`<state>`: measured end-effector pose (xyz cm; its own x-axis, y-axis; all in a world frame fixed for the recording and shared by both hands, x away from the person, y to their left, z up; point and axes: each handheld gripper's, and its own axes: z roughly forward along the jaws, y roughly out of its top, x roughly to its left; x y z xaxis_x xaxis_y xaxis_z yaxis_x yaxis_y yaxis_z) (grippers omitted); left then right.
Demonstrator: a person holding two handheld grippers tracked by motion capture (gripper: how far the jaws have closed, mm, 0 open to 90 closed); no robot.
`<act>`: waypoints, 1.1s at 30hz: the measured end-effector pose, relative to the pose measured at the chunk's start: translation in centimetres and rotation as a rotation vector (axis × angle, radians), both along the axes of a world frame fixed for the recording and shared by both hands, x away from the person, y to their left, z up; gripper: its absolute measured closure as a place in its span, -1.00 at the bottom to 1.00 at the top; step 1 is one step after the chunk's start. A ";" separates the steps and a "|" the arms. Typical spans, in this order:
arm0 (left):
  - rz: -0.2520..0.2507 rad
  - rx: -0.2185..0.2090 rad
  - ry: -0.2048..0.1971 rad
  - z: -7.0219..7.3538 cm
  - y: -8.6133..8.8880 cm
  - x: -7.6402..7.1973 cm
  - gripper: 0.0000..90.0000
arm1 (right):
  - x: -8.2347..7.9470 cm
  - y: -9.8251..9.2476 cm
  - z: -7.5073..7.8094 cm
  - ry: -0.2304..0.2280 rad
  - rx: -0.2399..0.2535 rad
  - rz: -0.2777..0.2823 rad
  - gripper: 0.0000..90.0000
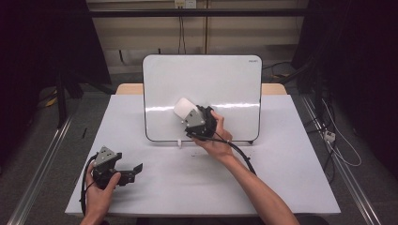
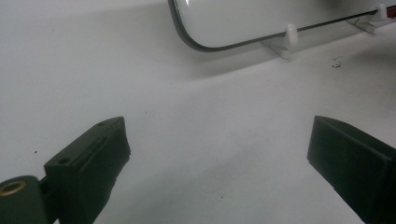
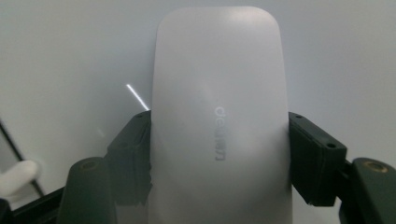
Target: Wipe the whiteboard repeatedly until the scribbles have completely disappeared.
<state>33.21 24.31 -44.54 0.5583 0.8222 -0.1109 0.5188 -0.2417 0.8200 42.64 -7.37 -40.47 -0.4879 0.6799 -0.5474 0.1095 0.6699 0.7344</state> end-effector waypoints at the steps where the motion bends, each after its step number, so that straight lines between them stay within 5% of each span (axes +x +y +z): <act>1: 0.000 -0.001 0.000 0.0 0.0 0.0 -0.88 | 0.3 -0.7 0.4 -0.004 0.015 -0.019 -0.30; 10: 0.000 0.002 0.000 0.0 0.0 0.0 -0.88 | 3.4 -7.1 4.6 -0.017 0.139 -0.179 -0.30; 17: 0.005 -0.001 0.002 0.0 0.1 -0.1 -0.88 | 4.6 -9.5 6.2 -0.014 0.204 -0.252 -0.30; 21: 0.006 -0.001 0.002 0.0 0.1 -0.1 -0.88 | 4.4 -9.3 6.1 -0.021 0.209 -0.262 -0.30; 30: -0.001 -0.003 0.000 0.0 0.0 0.0 -0.88 | 3.7 -8.6 5.7 0.046 0.212 -0.213 -0.30; 33: 0.003 -0.005 0.000 0.0 0.1 0.0 -0.88 | 3.6 -8.7 5.7 0.066 0.257 -0.203 -0.30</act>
<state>33.22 24.37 -44.53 0.5559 0.8233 -0.1150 0.5197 -0.2362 0.8210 46.19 -16.11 -34.80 -0.3571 0.8786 -0.3170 0.2743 0.4230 0.8636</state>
